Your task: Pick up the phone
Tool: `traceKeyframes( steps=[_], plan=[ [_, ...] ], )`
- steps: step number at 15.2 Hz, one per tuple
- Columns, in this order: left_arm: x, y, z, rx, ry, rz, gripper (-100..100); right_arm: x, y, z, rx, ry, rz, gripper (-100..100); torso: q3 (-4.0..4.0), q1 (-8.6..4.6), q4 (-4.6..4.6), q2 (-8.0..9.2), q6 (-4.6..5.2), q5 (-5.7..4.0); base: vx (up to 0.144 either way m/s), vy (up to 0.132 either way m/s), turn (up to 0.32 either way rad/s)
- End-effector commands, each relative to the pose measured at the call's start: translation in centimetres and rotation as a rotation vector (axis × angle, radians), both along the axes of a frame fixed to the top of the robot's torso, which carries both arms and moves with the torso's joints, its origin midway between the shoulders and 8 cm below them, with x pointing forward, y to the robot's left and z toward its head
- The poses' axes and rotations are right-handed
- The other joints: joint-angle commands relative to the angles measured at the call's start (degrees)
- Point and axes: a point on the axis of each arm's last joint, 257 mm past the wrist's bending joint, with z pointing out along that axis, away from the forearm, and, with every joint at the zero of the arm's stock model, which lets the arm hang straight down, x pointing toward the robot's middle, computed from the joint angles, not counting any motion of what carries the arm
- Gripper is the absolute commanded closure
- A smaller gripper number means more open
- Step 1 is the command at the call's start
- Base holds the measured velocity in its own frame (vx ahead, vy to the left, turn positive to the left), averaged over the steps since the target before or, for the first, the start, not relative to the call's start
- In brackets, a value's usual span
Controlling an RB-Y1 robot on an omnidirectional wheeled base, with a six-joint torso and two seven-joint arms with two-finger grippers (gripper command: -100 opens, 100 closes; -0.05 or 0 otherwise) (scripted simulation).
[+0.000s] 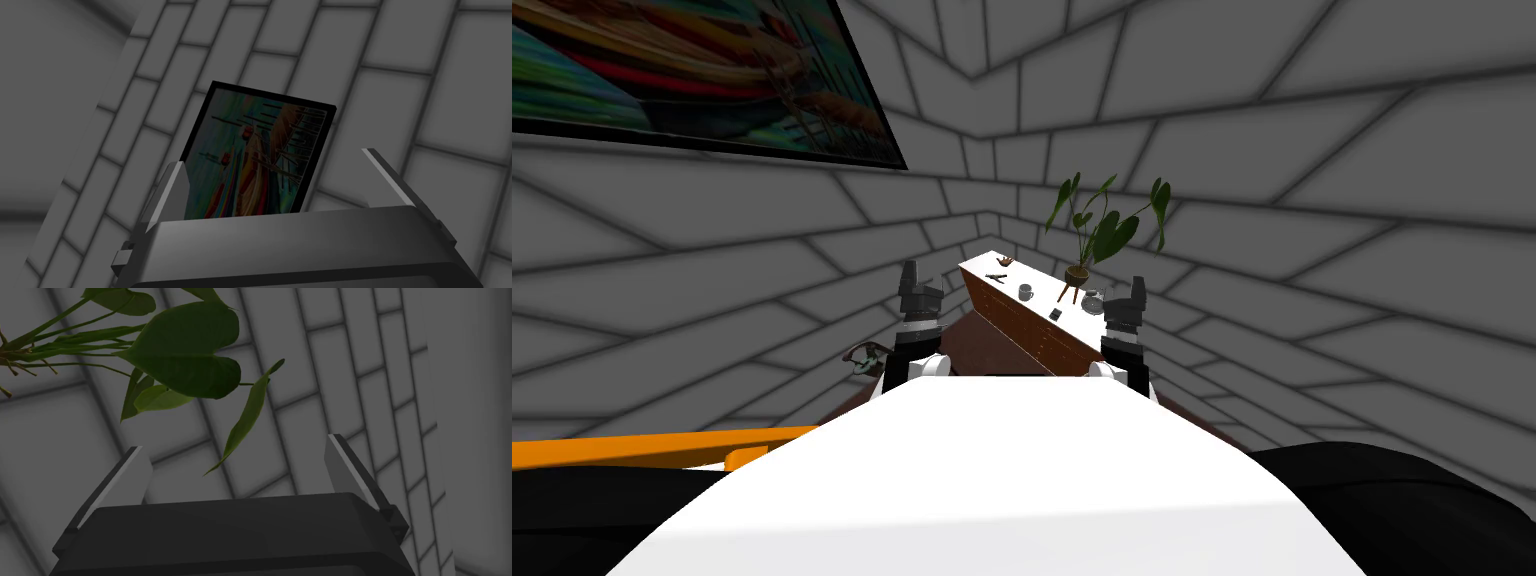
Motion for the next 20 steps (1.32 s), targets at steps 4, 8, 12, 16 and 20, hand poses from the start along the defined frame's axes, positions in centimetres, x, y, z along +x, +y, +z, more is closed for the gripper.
traceKeyframes(
  steps=[4, 8, 12, 16, 20],
  plan=[
    [0.0, 0.0, 0.0, 0.0, 0.0, 0.0, 0, 1.6, 0.6, -1.4, -0.081, 0.071, 0.033, -100, -0.01, -0.03, 0.0, -0.02, 0.0, -0.01, 0.003, -0.001, 0.015],
    [0.0, 0.0, 0.0, 0.0, 0.0, 0.0, 0, 3.0, 0.7, -3.1, -0.129, 0.138, 0.042, -100, -0.03, -0.04, -0.01, -0.06, -0.01, -0.01, 0.008, -0.002, 0.027],
    [0.0, 0.0, 0.0, 0.0, 0.0, 0.0, 0, 4.7, 0.5, -5.2, -0.177, 0.221, 0.042, -100, -0.04, -0.03, -0.01, -0.06, -0.01, -0.01, 0.009, -0.002, 0.031],
    [0.0, 0.0, 0.0, 0.0, 0.0, 0.0, 0, 6.5, 0.1, -7.9, -0.227, 0.318, 0.036, -100, -0.05, -0.03, -0.02, -0.08, -0.02, -0.01, 0.011, -0.003, 0.034],
    [0.0, 0.0, 0.0, 0.0, 0.0, 0.0, 0, 8.3, -0.6, -10.7, -0.279, 0.416, 0.024, -100, -0.05, -0.02, -0.02, -0.08, 0.0, -0.01, 0.013, -0.001, 0.033]
  ],
)
